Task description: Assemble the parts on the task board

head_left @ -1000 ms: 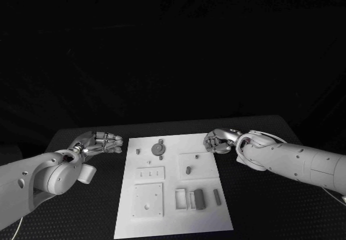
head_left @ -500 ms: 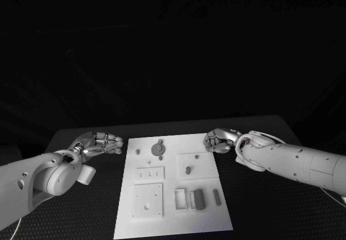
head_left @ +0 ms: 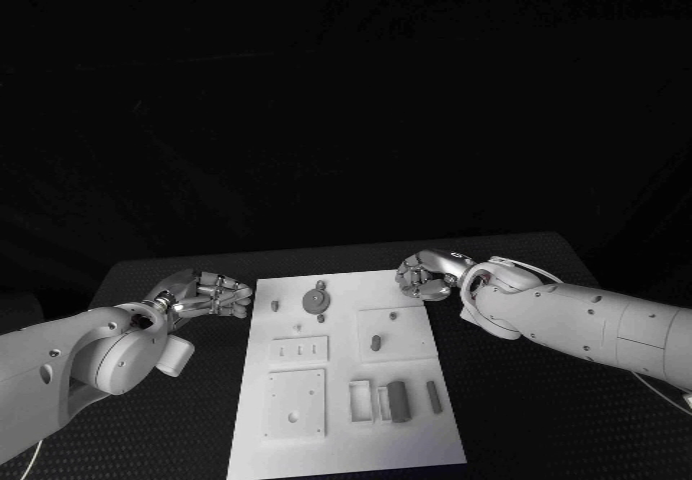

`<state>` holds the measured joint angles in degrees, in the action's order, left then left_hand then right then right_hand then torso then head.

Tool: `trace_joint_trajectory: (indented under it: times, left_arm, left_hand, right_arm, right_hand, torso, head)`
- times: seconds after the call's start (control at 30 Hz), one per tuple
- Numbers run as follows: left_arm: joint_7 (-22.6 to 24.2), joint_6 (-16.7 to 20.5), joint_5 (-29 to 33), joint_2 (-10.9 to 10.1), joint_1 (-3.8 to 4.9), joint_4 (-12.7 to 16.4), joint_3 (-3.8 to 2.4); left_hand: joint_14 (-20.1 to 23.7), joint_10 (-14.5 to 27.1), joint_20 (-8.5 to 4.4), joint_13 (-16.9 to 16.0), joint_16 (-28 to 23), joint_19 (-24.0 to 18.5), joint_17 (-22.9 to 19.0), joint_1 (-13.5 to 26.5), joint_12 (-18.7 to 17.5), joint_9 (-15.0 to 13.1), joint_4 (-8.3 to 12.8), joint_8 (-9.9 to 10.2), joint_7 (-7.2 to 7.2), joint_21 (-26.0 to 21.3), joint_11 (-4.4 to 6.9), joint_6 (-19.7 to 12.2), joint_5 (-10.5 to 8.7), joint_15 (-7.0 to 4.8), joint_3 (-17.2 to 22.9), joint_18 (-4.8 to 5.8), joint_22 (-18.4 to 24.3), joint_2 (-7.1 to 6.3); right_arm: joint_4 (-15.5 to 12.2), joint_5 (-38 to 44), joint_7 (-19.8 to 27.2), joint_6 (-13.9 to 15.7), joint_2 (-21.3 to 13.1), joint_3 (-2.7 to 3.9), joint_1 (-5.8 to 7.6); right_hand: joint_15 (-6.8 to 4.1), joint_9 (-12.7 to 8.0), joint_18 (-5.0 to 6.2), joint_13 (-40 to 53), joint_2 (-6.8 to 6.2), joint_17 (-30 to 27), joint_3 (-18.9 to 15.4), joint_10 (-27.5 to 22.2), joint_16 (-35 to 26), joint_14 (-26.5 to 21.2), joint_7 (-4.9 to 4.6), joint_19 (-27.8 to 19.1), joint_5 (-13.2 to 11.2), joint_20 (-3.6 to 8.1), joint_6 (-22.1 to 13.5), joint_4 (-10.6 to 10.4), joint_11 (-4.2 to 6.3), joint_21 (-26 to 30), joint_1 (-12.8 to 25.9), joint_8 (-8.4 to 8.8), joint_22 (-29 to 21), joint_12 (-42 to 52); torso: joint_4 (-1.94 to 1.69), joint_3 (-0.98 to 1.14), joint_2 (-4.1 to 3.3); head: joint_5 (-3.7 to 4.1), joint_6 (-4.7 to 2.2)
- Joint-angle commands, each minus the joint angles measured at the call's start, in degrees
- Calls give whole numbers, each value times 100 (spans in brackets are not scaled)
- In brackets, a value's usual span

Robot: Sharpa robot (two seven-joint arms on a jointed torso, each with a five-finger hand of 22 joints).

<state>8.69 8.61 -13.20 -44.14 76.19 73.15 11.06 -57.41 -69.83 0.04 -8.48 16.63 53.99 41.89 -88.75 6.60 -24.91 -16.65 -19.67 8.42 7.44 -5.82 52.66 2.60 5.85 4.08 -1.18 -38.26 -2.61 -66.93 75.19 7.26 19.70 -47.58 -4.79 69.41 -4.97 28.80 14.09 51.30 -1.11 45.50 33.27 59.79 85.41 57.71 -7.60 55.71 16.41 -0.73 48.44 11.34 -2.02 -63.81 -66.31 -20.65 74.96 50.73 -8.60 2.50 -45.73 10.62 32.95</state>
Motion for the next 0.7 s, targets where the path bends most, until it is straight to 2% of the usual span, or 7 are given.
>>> trace_joint_trajectory:
  times: [0.03, 0.1, 0.23, 0.33, 0.43, 0.57, 0.7]
  left_arm:
    - [-516, -20, -372, 59, 18, 42, -14]
    - [-688, -54, -372, 105, 47, 47, -15]
    - [-971, -110, -401, 199, 100, 111, -18]
    - [-1024, 52, -475, 368, 127, 72, -20]
    - [-1058, 252, -477, 565, 142, -14, -22]
    - [-1206, 457, -375, 763, 142, -81, -21]
    - [-1368, 338, -270, 919, 138, -103, -15]
  left_hand:
    - [13, -15, 9, 2, -28, -24, 14, 182, -31, 15, -12, 46, 48, -16, -23, -21, 21, 11, -34, 3, -22, -12]
    - [5, -21, 14, 0, -45, -27, 26, 394, -47, 29, -13, 73, 59, -15, -25, -41, 21, 14, -33, -8, -44, -10]
    - [-10, -42, 13, -9, -70, -37, 57, 751, -67, 44, -13, 96, 49, -14, -18, -43, 21, 9, -22, -22, -86, 12]
    - [-25, -133, 2, -38, -90, -51, 94, 961, -44, 43, -5, 81, 18, -11, 27, 19, 24, -2, -252, -34, -133, 152]
    - [-60, -305, -11, -85, -88, -29, 121, 906, 32, 29, 2, 41, -13, 5, 110, 116, 25, -19, -310, -46, -165, 172]
    - [-67, -314, -12, -89, -98, -27, 135, 848, 20, 39, 0, 58, -9, 6, 113, 107, 24, -21, -351, -45, -182, 164]
    - [-54, -287, -5, -84, -119, -39, 143, 859, -10, 61, -9, 99, 19, -2, 95, 55, 23, -12, -405, -38, -194, 160]
  right_arm:
    - [-178, 317, -295, 92, 29, 18, 99]
    - [-290, 364, -398, 69, 58, 22, 167]
    - [-603, 541, -588, -2, 116, 26, 317]
    - [-786, 725, -735, -88, 186, 27, 384]
    - [-924, 803, -840, -124, 313, 27, 413]
    - [-1122, 894, -1004, -89, 480, 27, 419]
    - [-1309, 927, -1111, -33, 595, 27, 419]
  right_hand:
    - [-46, 73, 91, -12, 27, 7, 10, -148, 31, 94, 148, 37, 15, 24, 953, 31, 184, -32, 0, -31, 105, 27]
    - [-48, 75, 91, -15, 24, 10, 14, -141, 34, 99, 150, 41, 15, 26, 959, 36, 186, -35, 3, -32, 104, 26]
    - [-51, 78, 91, -19, 19, 14, 19, -126, 37, 107, 152, 49, 13, 30, 967, 42, 189, -41, 10, -34, 102, 24]
    - [-54, 80, 91, -23, 13, 17, 24, -115, 40, 114, 156, 56, 13, 35, 974, 51, 193, -46, 13, -35, 101, 23]
    - [-56, 82, 91, -26, 6, 18, 29, -109, 40, 118, 158, 60, 14, 38, 978, 60, 195, -49, 13, -35, 99, 21]
    - [-57, 83, 91, -28, 8, 20, 34, -104, 41, 121, 159, 63, 14, 40, 980, 65, 196, -51, 13, -34, 98, 19]
    - [-60, 84, 91, -31, 12, 22, 41, -95, 43, 128, 161, 70, 14, 44, 985, 72, 198, -55, 13, -35, 97, 18]
  torso:
    - [19, -5, 13]
    - [37, -11, 25]
    - [79, -26, 62]
    - [106, -43, 103]
    - [121, -68, 147]
    - [165, -75, 180]
    - [186, -95, 213]
  head:
    - [-15, -36]
    - [-51, -59]
    - [-193, -83]
    - [-258, -96]
    - [-329, -107]
    - [-442, -113]
    - [-498, -107]
